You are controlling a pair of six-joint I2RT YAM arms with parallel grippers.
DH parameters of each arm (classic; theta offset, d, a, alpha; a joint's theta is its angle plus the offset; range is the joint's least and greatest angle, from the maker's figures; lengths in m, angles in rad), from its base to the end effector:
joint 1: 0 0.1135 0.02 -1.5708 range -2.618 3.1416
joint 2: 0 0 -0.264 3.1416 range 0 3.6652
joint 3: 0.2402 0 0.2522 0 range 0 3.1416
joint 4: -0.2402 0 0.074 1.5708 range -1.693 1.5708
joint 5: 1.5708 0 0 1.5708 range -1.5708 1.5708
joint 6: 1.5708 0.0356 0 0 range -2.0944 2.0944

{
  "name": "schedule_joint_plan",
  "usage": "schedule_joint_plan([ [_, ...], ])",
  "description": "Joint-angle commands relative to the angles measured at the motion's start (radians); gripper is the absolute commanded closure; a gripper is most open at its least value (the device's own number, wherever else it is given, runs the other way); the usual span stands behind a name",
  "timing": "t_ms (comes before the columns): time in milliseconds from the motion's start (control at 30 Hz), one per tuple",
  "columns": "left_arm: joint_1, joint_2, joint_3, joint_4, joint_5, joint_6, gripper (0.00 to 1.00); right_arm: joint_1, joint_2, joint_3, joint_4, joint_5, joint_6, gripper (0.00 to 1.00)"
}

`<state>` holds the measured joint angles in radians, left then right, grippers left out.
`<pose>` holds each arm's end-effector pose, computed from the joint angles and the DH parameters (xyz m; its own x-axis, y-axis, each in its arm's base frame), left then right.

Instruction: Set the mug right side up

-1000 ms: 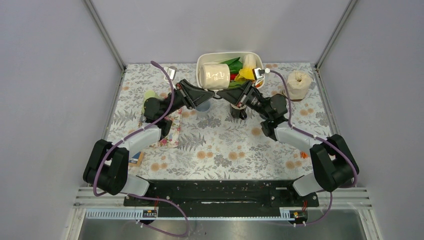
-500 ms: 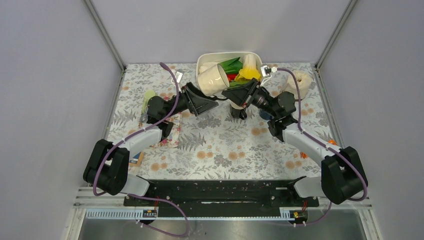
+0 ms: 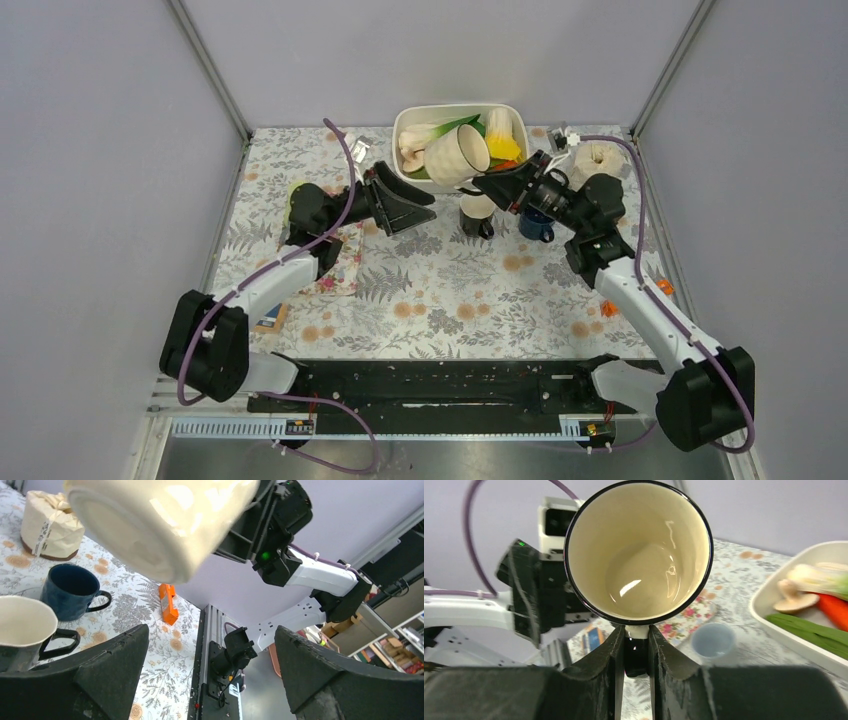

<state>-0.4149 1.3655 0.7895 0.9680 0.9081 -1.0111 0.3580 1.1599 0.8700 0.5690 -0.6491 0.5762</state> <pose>0.2568 -0.1438 0.3255 -0.5895 -0.3100 -0.7459 0.7819 0.0125 -0.6232 0.2405 0.1130 0.3712 -0.2322 0.3765 -0.8968 -0.8310 0.4023 0.3841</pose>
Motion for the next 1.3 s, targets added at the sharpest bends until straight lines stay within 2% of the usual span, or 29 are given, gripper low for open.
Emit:
schedule_joint_plan([
  [0, 0.004, -0.08, 0.084, -0.051, 0.108, 0.079, 0.01, -0.056, -0.117, 0.044, -0.114, 0.017, -0.197, 1.0],
  [133, 0.015, -0.116, 0.124, -0.117, 0.155, 0.127, 0.01, -0.1, -0.21, 0.021, -0.284, 0.036, -0.359, 1.0],
  [367, 0.115, -0.176, 0.231, -0.408, 0.181, 0.311, 0.01, -0.166, -0.34, 0.012, -0.739, 0.041, -0.736, 1.0],
  [433, 0.169, -0.201, 0.25, -0.53, 0.169, 0.404, 0.01, -0.176, -0.365, 0.0, -0.848, 0.04, -0.822, 1.0],
  [533, 0.209, -0.256, 0.292, -0.837, 0.093, 0.654, 0.01, -0.183, -0.411, -0.046, -0.963, 0.052, -0.917, 1.0],
  [600, 0.227, -0.296, 0.302, -1.042, 0.036, 0.808, 0.01, -0.189, -0.447, -0.098, -0.992, 0.071, -0.97, 1.0],
  [667, 0.247, -0.348, 0.279, -1.121, 0.02, 0.912, 0.01, -0.195, -0.472, -0.151, -1.006, 0.1, -1.023, 1.0],
  [833, 0.357, -0.44, 0.218, -1.187, 0.058, 0.976, 0.01, -0.224, -0.464, -0.25, -1.006, 0.142, -1.133, 1.0],
  [1033, 0.492, -0.502, 0.165, -1.277, 0.061, 1.074, 0.01, -0.319, -0.405, -0.292, -0.996, 0.101, -1.224, 1.0],
  [1267, 0.56, -0.539, 0.107, -1.336, 0.031, 1.161, 0.01, -0.419, -0.387, -0.354, -0.98, 0.076, -1.341, 1.0],
])
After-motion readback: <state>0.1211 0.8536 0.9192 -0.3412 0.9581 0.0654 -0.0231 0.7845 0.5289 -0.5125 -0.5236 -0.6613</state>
